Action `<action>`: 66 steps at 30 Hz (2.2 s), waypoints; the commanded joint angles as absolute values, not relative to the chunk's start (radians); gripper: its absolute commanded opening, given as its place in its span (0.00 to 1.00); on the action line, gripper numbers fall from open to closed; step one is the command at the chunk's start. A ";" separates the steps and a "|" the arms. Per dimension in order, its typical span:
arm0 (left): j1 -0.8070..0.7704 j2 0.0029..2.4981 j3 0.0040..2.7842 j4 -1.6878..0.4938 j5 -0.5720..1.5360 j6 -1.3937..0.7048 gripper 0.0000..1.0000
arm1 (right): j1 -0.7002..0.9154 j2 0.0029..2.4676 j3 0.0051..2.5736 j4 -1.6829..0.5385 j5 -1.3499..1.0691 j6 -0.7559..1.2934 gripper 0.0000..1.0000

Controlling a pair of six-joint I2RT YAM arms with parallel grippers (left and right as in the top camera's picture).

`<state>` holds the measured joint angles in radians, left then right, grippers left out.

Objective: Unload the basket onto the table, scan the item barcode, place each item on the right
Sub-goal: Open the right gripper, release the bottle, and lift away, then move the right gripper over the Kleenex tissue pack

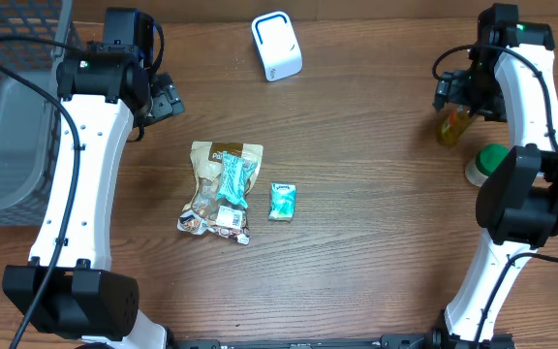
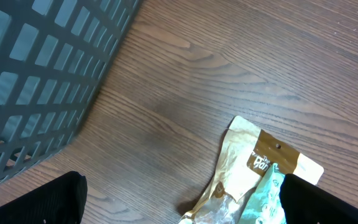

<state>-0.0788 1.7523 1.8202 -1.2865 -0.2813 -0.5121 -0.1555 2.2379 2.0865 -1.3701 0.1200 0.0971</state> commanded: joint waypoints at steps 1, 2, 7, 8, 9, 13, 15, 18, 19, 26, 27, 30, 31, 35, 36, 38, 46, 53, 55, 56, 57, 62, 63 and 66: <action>-0.086 1.739 1.839 -1.285 -0.295 -0.493 1.00 | -0.159 2.218 2.124 -1.383 0.121 0.097 1.00; -0.086 1.739 1.839 -1.286 -0.295 -0.493 1.00 | -0.159 2.212 2.137 -1.391 0.121 0.097 1.00; -0.086 1.739 1.839 -1.286 -0.295 -0.493 1.00 | -0.159 2.159 2.167 -1.399 0.121 0.097 1.00; -0.086 1.739 1.839 -1.285 -0.295 -0.493 1.00 | -0.159 2.148 2.169 -1.399 0.121 0.097 1.00; -0.086 1.739 1.839 -1.285 -0.295 -0.493 1.00 | -0.159 2.138 2.169 -1.399 0.121 0.097 1.00; -0.086 1.739 1.839 -1.285 -0.295 -0.493 0.99 | -0.158 2.080 2.169 -1.401 0.067 0.105 1.00; -0.086 1.739 1.839 -1.285 -0.295 -0.493 1.00 | -0.151 2.047 2.169 -1.402 -0.023 0.105 1.00; -0.086 1.739 1.839 -1.286 -0.295 -0.493 1.00 | -0.127 1.987 2.169 -1.422 -0.155 0.104 0.99; -0.086 1.739 1.839 -1.285 -0.295 -0.493 1.00 | -0.115 1.969 2.169 -1.429 -0.186 0.104 0.99; -0.086 1.739 1.839 -1.285 -0.295 -0.493 1.00 | -0.015 1.920 2.168 -1.530 -0.335 0.104 1.00; -0.086 1.739 1.839 -1.285 -0.295 -0.493 1.00 | -0.002 1.923 2.167 -1.541 -0.348 0.104 1.00; -0.086 1.739 1.839 -1.286 -0.295 -0.493 1.00 | 0.042 1.927 2.165 -1.554 -0.406 0.105 1.00; -0.086 1.739 1.839 -1.285 -0.295 -0.493 1.00 | 0.055 1.928 2.164 -1.558 -0.424 0.105 1.00; -0.086 1.739 1.839 -1.285 -0.295 -0.493 1.00 | 0.113 1.929 2.159 -1.576 -0.447 0.105 0.94; -0.086 1.739 1.839 -1.285 -0.295 -0.493 1.00 | 0.128 1.929 2.154 -1.577 -0.447 0.105 0.89; -0.086 1.739 1.839 -1.285 -0.295 -0.493 0.99 | 0.156 1.929 2.143 -1.577 -0.447 0.105 0.79; -0.086 1.739 1.839 -1.286 -0.295 -0.493 1.00 | 0.253 1.930 1.993 -1.470 -0.447 0.159 0.67; -0.086 1.739 1.839 -1.285 -0.295 -0.493 0.99 | 0.308 1.930 1.826 -1.328 -0.448 0.193 0.83; -0.086 1.739 1.839 -1.285 -0.295 -0.493 0.99 | 0.318 1.930 1.784 -1.288 -0.448 0.224 1.00; -0.086 1.739 1.839 -1.285 -0.295 -0.493 0.99 | 0.321 1.930 1.771 -1.277 -0.447 0.237 1.00; -0.086 1.739 1.839 -1.286 -0.295 -0.493 1.00 | 0.322 1.930 1.754 -1.261 -0.448 0.241 1.00; -0.086 1.739 1.839 -1.285 -0.295 -0.493 1.00 | 0.322 1.930 1.697 -1.223 -0.447 0.241 1.00; -0.086 1.739 1.839 -1.286 -0.295 -0.493 1.00 | 0.322 1.930 1.689 -1.219 -0.447 0.241 0.99; -0.086 1.739 1.839 -1.286 -0.295 -0.493 1.00 | 0.322 1.930 1.669 -1.201 -0.447 0.241 0.93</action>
